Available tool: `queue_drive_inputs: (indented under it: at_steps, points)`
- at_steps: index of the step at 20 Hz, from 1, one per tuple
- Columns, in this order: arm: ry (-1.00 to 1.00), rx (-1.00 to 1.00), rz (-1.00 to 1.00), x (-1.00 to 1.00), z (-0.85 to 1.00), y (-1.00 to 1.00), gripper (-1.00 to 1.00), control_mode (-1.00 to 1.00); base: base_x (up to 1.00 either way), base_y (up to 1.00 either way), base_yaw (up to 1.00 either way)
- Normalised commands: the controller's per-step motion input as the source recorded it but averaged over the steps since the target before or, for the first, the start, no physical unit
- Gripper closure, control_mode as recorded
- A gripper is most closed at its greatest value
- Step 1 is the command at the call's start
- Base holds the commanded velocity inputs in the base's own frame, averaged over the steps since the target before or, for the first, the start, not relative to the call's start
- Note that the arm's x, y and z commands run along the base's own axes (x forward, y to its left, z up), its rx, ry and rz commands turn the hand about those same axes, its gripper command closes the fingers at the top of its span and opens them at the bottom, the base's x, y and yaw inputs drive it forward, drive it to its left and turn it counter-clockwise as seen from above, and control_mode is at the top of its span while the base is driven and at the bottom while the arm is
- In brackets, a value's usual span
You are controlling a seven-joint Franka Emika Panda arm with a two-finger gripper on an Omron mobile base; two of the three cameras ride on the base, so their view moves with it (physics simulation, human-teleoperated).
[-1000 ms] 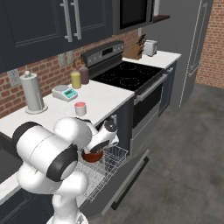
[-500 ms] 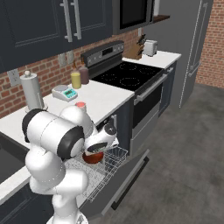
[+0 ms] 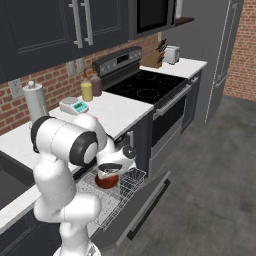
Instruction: Pick up the cup and bowl from the counter, place them in the dishwasher, and close the dishwasher door.
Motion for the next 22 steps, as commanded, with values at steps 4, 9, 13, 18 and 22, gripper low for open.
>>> queue_drive_inputs:
  at_steps: [4, 9, 13, 18, 22]
  points:
    - [0.0, 0.04, 0.04, 0.14, -0.13, 0.0, 1.0, -1.0, 0.0, 0.0, 0.0]
    - [0.0, 0.04, 0.04, 0.18, -0.17, 0.0, 1.0, -1.0, 0.0, 0.0, 0.0]
    - [0.0, 0.03, 0.06, 0.21, -0.16, 0.0, 1.0, -1.0, 0.0, 0.0, 0.0]
    - [0.0, 0.0, 0.07, 0.25, -0.23, 0.0, 1.0, -1.0, 0.0, 0.0, 0.0]
    - [0.0, 0.0, 0.08, 0.32, -0.27, 0.0, 1.0, -1.0, 0.0, 0.0, 0.0]
